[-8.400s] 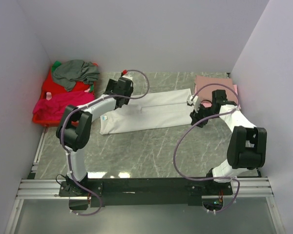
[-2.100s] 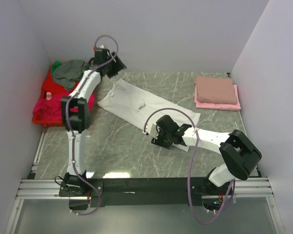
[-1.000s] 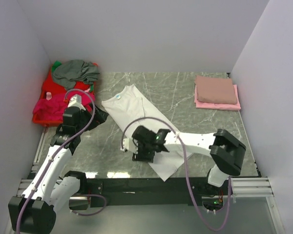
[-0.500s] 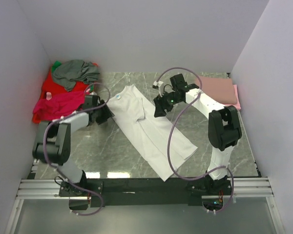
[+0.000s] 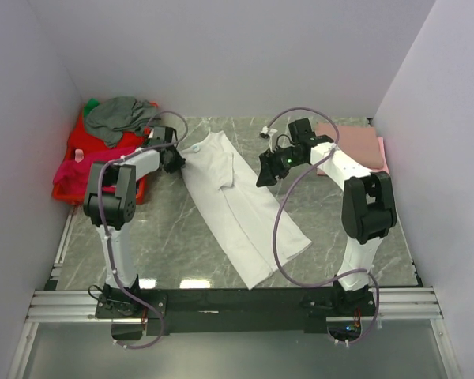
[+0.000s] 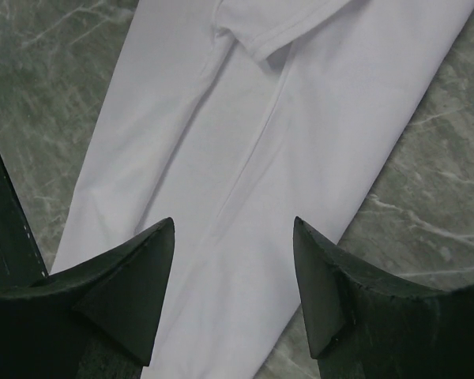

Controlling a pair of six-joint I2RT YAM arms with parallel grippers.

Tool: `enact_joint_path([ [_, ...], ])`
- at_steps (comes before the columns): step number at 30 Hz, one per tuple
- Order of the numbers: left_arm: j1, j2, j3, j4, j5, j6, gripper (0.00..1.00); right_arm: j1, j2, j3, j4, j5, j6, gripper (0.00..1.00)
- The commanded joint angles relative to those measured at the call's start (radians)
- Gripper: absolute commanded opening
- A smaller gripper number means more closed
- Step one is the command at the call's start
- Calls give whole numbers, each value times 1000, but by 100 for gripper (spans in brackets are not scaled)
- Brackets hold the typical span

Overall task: Fold and stack the t-shirts
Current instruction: Fold the tshirt

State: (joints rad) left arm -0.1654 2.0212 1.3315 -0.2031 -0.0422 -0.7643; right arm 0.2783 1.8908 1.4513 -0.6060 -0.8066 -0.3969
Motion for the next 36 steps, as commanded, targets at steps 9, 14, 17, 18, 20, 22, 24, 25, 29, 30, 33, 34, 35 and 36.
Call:
enact_joint_path([
  [9,-6,410,701,-301,62,152,29,-10,-130,-69,-17,33,-106,69],
  [14,-8,272,571,-207,45,200,30,-11,-226,-126,-25,79,-158,70],
  [17,-6,72,438,-188,-51,230,21,-11,-301,-160,-23,93,-174,70],
  [18,-6,32,402,-190,-68,235,17,-10,-302,-160,-23,99,-177,70],
  [20,-6,-86,289,-174,-103,258,15,-11,-354,-177,-24,107,-189,71],
  [22,-2,-160,220,-173,-116,266,23,-10,-407,-189,-31,118,-204,71],
  [24,-3,-287,106,-138,-60,295,40,-10,-444,-193,-35,121,-229,72],
  [25,-2,-336,63,-113,-20,339,47,-10,-485,-206,-40,122,-240,72],
  [29,-6,-594,-165,-9,278,453,72,-11,-619,-304,41,87,-311,86],
  [30,-5,-687,-208,20,328,473,81,-13,-643,-336,64,64,-325,86],
  [33,-17,-812,-348,67,573,591,92,-11,-656,-448,-25,-55,-674,84],
  [34,-96,-844,-383,89,584,621,90,-10,-638,-450,-225,-92,-823,80],
  [35,-159,-899,-441,91,540,701,86,-10,-619,-457,-314,-117,-1070,80],
  [36,-231,-921,-466,84,492,736,86,-10,-605,-486,-365,-123,-1141,79],
])
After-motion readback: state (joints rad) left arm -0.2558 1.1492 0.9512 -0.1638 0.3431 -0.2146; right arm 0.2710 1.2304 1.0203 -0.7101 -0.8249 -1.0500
